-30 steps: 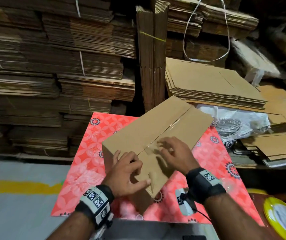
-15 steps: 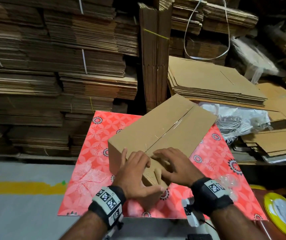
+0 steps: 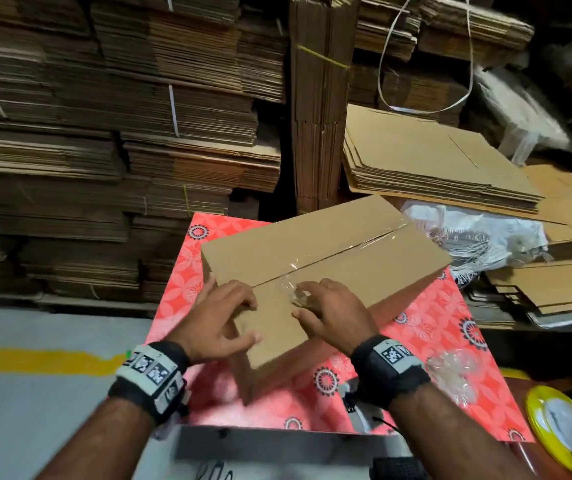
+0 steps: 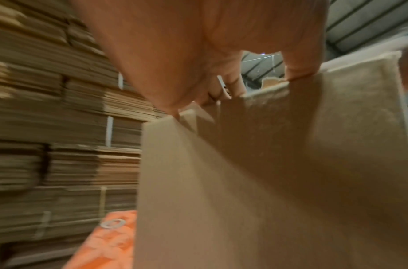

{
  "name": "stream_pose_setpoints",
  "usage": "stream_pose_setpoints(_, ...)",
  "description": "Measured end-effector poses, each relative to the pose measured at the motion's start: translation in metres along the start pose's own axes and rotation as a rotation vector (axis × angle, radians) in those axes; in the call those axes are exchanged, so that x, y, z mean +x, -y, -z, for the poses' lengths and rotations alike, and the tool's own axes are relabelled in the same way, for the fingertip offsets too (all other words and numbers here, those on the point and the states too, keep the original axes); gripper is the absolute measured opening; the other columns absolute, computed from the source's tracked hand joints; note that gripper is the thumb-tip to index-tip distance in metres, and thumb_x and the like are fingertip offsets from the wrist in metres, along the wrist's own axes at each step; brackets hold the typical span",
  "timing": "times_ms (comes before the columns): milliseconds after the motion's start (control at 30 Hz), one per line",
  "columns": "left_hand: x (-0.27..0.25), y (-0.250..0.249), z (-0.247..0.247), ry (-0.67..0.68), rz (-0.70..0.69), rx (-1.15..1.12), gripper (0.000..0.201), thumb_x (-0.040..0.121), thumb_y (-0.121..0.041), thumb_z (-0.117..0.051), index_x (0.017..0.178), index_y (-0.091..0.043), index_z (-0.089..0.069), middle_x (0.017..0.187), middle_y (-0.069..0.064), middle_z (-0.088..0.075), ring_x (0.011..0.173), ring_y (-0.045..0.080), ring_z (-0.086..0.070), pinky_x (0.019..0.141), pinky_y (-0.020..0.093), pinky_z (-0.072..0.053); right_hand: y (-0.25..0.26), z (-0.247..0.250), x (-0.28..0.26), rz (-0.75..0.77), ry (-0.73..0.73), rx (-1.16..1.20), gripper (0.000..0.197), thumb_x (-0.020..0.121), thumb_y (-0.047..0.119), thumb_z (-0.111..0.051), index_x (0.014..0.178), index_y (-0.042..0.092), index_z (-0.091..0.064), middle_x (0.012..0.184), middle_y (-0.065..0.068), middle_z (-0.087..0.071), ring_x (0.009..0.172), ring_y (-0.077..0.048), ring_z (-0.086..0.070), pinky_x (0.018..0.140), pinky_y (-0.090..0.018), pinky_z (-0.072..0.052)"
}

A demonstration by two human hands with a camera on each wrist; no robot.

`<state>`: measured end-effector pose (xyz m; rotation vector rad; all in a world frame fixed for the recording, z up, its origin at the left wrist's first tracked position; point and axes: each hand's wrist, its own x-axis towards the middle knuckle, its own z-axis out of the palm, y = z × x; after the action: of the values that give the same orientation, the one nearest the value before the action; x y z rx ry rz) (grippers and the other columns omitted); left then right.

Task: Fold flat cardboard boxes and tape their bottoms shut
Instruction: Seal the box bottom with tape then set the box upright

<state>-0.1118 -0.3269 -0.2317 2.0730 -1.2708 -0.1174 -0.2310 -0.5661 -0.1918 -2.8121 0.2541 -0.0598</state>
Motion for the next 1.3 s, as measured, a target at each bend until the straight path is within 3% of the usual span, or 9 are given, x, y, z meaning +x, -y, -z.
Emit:
stream_pose_setpoints(100,-0.002,0.02,0.021,-0.016,0.026,0.075,0.029,0.081,-0.038,-0.059,0.11,-0.031,-0.058,0.114,-0.015,-0.053,0.111,0.008,-0.054,0.109,0.06,-0.035,0.007,0.0,0.009,-0.015,-0.055,0.051,0.032,0.096,0.043,-0.06,0.123,0.029,-0.068,0.096,0.003,-0.057,0.096,-0.023,-0.062,0.078,-0.034,-0.048)
stream_pose_setpoints(267,0.01,-0.009,0.015,-0.014,0.262,0.435,0.036,0.08,-0.022,-0.051,0.115,-0.026,-0.055,0.117,-0.004,-0.048,0.111,0.022,-0.055,0.112,0.05,-0.033,0.003,0.001,0.022,-0.06,-0.239,0.037,0.022,0.094,0.04,-0.054,0.107,0.033,-0.07,0.1,0.005,-0.053,0.101,-0.021,-0.053,0.081,-0.042,-0.05)
stream_pose_setpoints(367,0.026,-0.036,-0.005,-0.059,0.381,0.497,0.055,0.078,-0.034,-0.047,0.129,-0.017,-0.053,0.139,0.008,-0.044,0.134,0.031,-0.042,0.114,0.051,-0.03,0.003,0.006,0.033,-0.156,-0.224,-0.082,0.031,0.093,0.045,-0.052,0.119,0.036,-0.065,0.128,0.005,-0.055,0.126,-0.018,-0.043,0.096,-0.043,-0.034)
stream_pose_setpoints(533,0.04,-0.044,-0.023,0.03,0.622,0.525,0.094,0.087,-0.066,-0.009,0.161,-0.009,-0.012,0.169,0.018,-0.002,0.156,0.033,-0.001,0.126,0.051,-0.002,0.012,0.002,0.053,-0.16,-0.222,-0.092,0.047,0.082,0.067,-0.052,0.113,0.031,-0.055,0.122,0.008,-0.057,0.118,-0.017,-0.045,0.091,-0.041,-0.038)
stream_pose_setpoints(700,0.038,-0.037,-0.026,0.074,0.597,0.576,0.092,0.092,-0.072,-0.01,0.162,-0.013,-0.011,0.169,0.017,-0.001,0.157,0.032,0.0,0.125,0.054,0.0,0.032,-0.003,0.073,-0.247,-0.212,-0.198,0.06,0.081,0.077,-0.05,0.119,0.03,-0.05,0.12,0.003,-0.055,0.112,-0.024,-0.051,0.088,-0.049,-0.045)
stream_pose_setpoints(867,0.027,-0.025,-0.011,0.114,0.506,0.625,0.092,0.09,-0.077,-0.009,0.162,-0.021,-0.02,0.17,0.008,-0.008,0.157,0.025,-0.007,0.122,0.06,0.002,0.027,-0.003,0.081,-0.225,-0.164,-0.262,0.022,0.1,0.05,-0.049,0.115,0.034,-0.051,0.119,0.002,-0.06,0.111,-0.025,-0.051,0.09,-0.05,-0.042)
stream_pose_setpoints(1033,0.022,-0.003,0.008,0.167,0.431,0.636,0.093,0.088,-0.079,-0.007,0.162,-0.024,-0.015,0.171,0.003,-0.003,0.157,0.018,-0.001,0.121,0.056,0.005,0.001,0.014,0.053,-0.319,-0.272,0.032,0.001,0.102,0.031,-0.044,0.101,0.031,-0.044,0.086,0.002,-0.06,0.087,-0.027,-0.056,0.081,-0.043,-0.045)
stream_pose_setpoints(1133,0.02,0.01,0.021,0.175,0.361,0.651,0.094,0.088,-0.08,-0.008,0.162,-0.023,-0.018,0.171,0.002,-0.004,0.157,0.017,-0.003,0.122,0.055,0.011,-0.036,0.031,0.033,-0.492,-0.445,0.33,0.008,0.102,0.024,-0.045,0.105,0.031,-0.044,0.081,-0.007,-0.064,0.075,-0.031,-0.06,0.072,-0.042,-0.054)
stream_pose_setpoints(1300,0.033,-0.003,0.029,0.207,0.381,0.611,0.091,0.085,-0.071,-0.01,0.158,-0.018,-0.026,0.169,0.007,-0.014,0.156,0.02,-0.01,0.12,0.055,0.014,-0.069,0.044,0.025,-0.55,-0.495,0.355,0.038,0.101,0.015,-0.05,0.135,0.021,-0.036,0.095,-0.016,-0.069,0.089,-0.038,-0.066,0.074,-0.04,-0.046)
